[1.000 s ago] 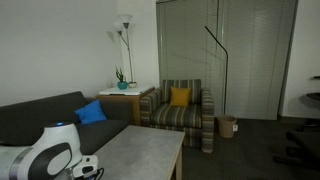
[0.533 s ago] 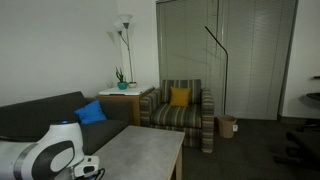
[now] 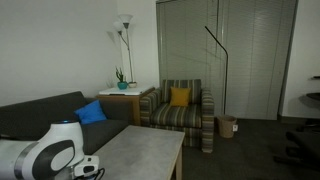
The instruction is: Put the blue mug on top of the white plate
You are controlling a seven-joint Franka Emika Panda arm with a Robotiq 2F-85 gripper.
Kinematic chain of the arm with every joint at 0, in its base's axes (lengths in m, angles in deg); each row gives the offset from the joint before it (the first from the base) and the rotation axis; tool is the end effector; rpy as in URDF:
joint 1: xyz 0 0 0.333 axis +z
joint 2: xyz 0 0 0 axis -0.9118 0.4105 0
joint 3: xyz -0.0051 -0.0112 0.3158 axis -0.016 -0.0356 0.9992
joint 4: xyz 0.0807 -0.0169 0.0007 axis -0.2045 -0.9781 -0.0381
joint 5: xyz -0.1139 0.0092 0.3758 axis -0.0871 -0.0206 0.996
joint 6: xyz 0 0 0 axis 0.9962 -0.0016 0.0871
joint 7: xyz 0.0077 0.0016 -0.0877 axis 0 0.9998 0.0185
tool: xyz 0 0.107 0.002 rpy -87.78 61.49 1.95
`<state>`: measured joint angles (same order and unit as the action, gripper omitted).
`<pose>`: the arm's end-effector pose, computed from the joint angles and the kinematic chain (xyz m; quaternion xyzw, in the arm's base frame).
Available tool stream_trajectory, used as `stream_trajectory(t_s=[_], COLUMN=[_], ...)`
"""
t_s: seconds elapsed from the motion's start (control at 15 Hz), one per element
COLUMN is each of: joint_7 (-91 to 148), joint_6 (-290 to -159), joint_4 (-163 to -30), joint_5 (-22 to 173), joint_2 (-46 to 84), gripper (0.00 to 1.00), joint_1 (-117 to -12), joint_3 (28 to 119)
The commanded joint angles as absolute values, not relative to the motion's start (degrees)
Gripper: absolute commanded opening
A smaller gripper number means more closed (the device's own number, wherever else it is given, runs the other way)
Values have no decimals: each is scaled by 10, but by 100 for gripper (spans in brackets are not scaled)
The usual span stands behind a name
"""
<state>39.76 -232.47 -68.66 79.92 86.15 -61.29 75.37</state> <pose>0.6707 0.0324 -0.1143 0.9916 -0.1183 -0.0477 0.0192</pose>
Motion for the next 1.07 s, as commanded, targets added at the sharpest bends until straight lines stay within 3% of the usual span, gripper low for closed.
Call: stream_trajectory(t_s=[0.0, 0.07, 0.2, 0.27, 0.33, 0.4, 0.93, 1.0], joint_7=[384, 387, 388, 388, 389, 390, 390, 385], joint_6=[-2307, -2308, -2310, -2311, -2312, -2312, -2315, -2320], joint_4=[-679, -679, -679, -679, -679, -679, -708, -722], joint_5=[809, 808, 808, 808, 808, 808, 801, 800], joint_2=[862, 862, 862, 861, 861, 861, 837, 825], gripper=[5, 12, 16, 33, 41, 42, 98, 99], joint_1=[-621, -620, -620, -620, -619, -619, -617, -617], joint_3=[762, 759, 759, 759, 758, 758, 761, 764])
